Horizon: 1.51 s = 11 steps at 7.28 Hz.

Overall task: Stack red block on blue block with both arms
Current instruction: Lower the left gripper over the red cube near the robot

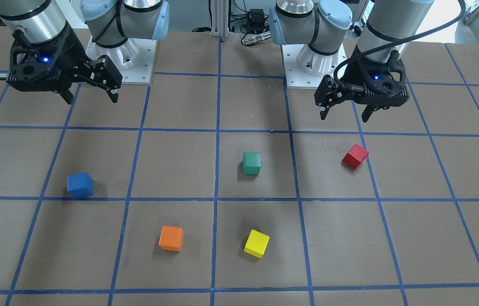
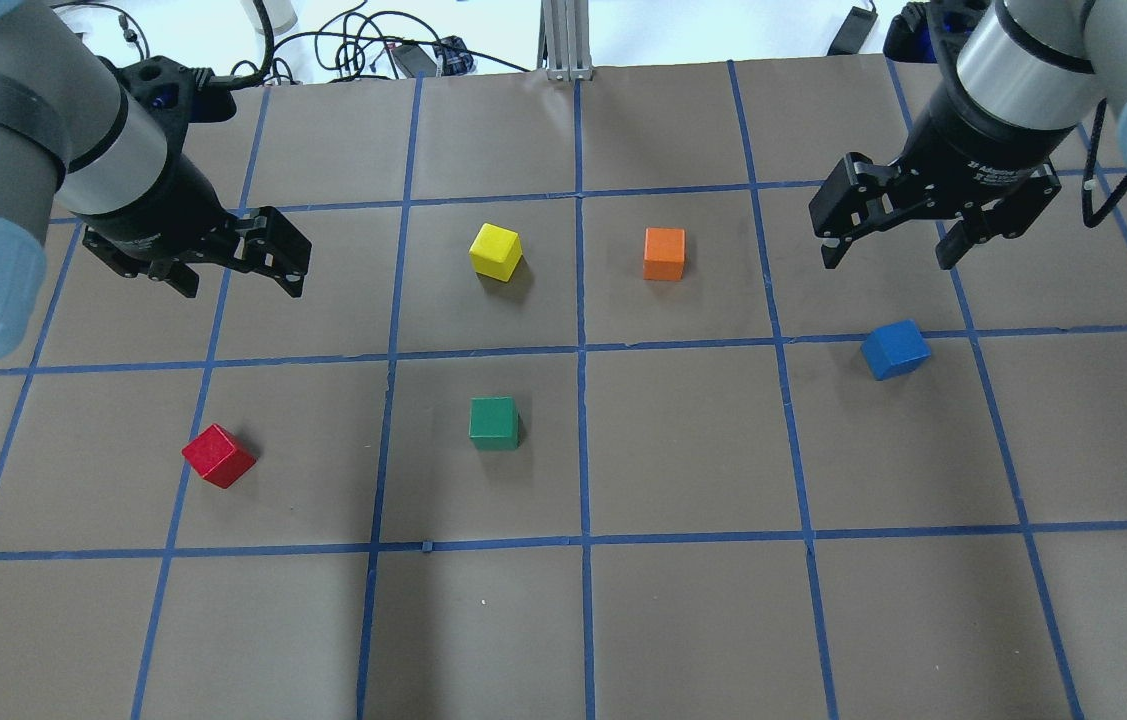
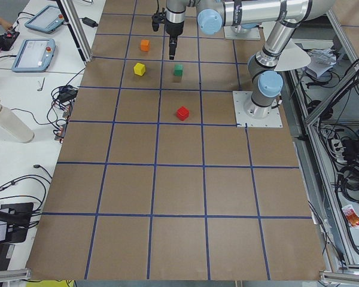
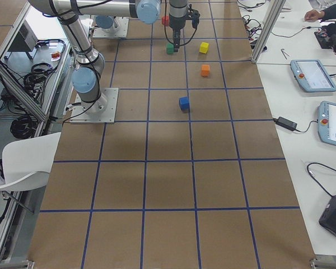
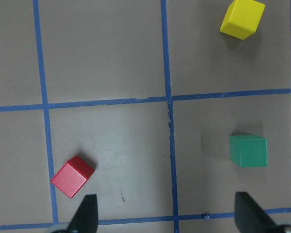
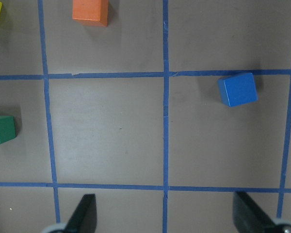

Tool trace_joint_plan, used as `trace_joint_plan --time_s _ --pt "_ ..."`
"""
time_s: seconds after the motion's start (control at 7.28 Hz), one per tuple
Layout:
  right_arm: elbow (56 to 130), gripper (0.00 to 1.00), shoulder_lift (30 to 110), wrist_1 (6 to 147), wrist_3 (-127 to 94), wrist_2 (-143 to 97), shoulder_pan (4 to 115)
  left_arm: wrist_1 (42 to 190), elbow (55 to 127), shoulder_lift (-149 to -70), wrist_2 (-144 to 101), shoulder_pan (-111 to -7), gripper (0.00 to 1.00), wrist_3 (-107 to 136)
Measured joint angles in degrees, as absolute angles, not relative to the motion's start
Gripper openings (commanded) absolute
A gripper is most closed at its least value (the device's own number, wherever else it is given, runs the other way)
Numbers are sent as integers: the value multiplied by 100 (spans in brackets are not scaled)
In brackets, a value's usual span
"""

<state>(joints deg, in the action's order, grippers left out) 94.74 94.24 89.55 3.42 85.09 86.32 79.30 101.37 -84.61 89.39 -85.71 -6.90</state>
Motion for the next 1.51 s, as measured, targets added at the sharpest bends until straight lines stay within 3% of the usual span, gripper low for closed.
trace_joint_plan --time_s 1.1,1.51 --pt "9456 100 9457 8990 334 9119 8648 7950 10245 -8430 8936 -8567 100 -921" --pt "9457 100 9447 9002 334 9100 8648 7229 11124 -8271 8931 -8487 100 -2031"
